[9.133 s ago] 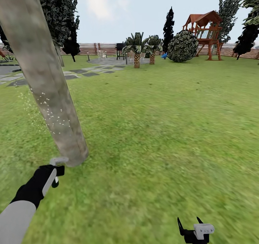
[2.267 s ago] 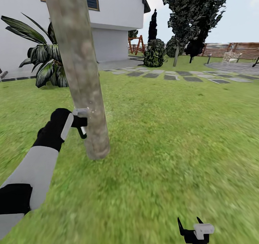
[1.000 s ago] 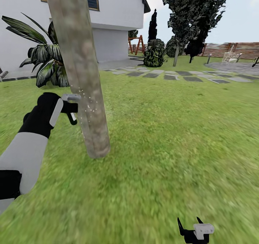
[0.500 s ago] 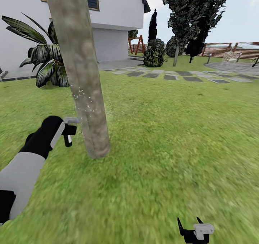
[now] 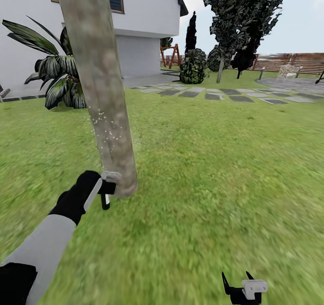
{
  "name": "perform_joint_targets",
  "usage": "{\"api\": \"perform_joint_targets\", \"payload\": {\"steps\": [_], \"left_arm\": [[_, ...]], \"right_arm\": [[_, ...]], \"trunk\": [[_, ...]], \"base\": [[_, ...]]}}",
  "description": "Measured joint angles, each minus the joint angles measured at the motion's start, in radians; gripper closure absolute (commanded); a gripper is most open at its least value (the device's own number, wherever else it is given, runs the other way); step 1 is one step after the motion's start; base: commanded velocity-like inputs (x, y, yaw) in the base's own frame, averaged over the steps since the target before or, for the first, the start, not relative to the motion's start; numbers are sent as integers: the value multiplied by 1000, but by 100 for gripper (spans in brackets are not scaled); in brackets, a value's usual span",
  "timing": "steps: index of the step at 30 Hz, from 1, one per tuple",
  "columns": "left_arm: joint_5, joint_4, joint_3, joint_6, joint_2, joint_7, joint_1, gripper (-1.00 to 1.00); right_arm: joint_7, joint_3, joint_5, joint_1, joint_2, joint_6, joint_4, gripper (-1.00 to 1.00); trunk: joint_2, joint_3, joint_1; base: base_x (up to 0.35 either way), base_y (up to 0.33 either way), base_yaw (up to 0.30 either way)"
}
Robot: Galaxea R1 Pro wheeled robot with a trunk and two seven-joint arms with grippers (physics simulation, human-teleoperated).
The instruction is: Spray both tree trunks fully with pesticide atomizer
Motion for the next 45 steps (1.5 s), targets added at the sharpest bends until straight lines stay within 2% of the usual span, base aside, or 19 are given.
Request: {"api": "perform_joint_targets", "payload": {"steps": [4,5,7,8,9,11,12,14,17,20,23,25,31,36,45], "left_arm": [[-7,12,65,-23,44,0,2,100],[-1,13,72,-32,48,1,3,100],[5,8,74,-41,40,21,18,100],[6,5,74,-43,30,36,24,100],[6,3,74,-45,2,69,30,100],[7,-1,79,-54,-63,178,34,100],[11,-2,81,-61,-83,228,35,100],[31,1,98,-72,-98,271,38,100],[67,-3,125,-79,-93,280,67,100],[67,-3,147,-125,-86,286,90,100],[72,-3,205,-187,-76,281,139,100],[74,-2,220,-207,-75,280,157,100],[90,-10,225,-266,-78,279,211,100],[95,-9,226,-270,-77,280,219,100],[102,7,233,-266,-74,279,230,100]], "right_arm": [[0,0,0,0,0,0,0,-100],[0,0,0,0,0,0,0,-100],[0,0,0,0,0,0,0,-100],[0,0,0,0,0,0,0,-100],[0,0,0,0,1,0,0,-100],[0,0,0,0,0,0,0,-100],[0,0,0,0,0,0,0,-100],[0,0,0,0,0,0,0,-100],[0,0,0,0,0,0,0,-100],[0,0,0,0,0,-1,0,-100],[0,0,0,0,1,0,0,-100],[0,0,0,0,1,-1,0,-100],[0,0,-1,0,0,-2,-1,-100],[0,0,-1,0,0,-2,-1,-100],[0,0,0,0,0,-2,0,-100]], "trunk": [[0,0,0],[0,0,0],[0,0,0],[0,0,0],[0,0,0],[0,0,0],[0,0,0],[0,0,0],[0,0,0],[0,0,0],[0,0,0],[0,0,0],[0,0,0],[0,0,0],[0,-3,0]], "base": [[0,0,0],[0,0,0],[0,0,0],[0,0,0],[0,0,0],[0,0,0],[0,0,0],[0,0,0],[33,-48,0],[159,-174,0],[240,-174,0],[253,-171,0],[220,-143,0],[42,-27,27],[47,-35,230]]}}
